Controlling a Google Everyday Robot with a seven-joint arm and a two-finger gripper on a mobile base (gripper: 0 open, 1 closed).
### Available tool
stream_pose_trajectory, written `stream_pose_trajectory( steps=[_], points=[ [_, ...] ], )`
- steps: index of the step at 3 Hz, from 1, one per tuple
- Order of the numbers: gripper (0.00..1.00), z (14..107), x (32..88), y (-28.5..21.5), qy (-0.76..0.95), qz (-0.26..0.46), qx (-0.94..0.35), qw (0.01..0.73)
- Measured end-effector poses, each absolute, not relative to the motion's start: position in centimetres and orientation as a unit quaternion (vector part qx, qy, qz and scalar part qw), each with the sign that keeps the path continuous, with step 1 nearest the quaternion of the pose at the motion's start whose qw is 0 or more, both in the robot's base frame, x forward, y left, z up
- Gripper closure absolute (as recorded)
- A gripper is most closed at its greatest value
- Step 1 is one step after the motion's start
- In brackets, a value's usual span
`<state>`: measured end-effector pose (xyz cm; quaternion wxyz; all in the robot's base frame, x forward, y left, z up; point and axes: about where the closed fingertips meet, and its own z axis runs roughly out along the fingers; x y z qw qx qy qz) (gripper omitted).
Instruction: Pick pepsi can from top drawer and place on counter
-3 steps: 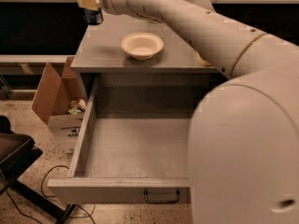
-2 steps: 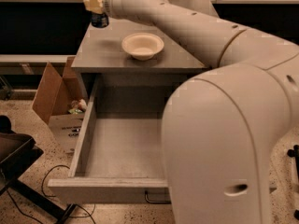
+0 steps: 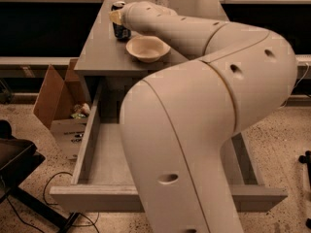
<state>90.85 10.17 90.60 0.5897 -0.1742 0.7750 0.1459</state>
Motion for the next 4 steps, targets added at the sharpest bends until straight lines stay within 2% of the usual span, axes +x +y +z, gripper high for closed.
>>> stream_pose_trajectory(
  steps=[1, 4],
  points=[
    [0.73, 90.79, 91.05, 9.37, 0.775, 0.139, -0.172, 0.592],
    [0.04, 90.79, 91.05, 9.38, 0.775, 0.139, -0.172, 0.592]
  ],
)
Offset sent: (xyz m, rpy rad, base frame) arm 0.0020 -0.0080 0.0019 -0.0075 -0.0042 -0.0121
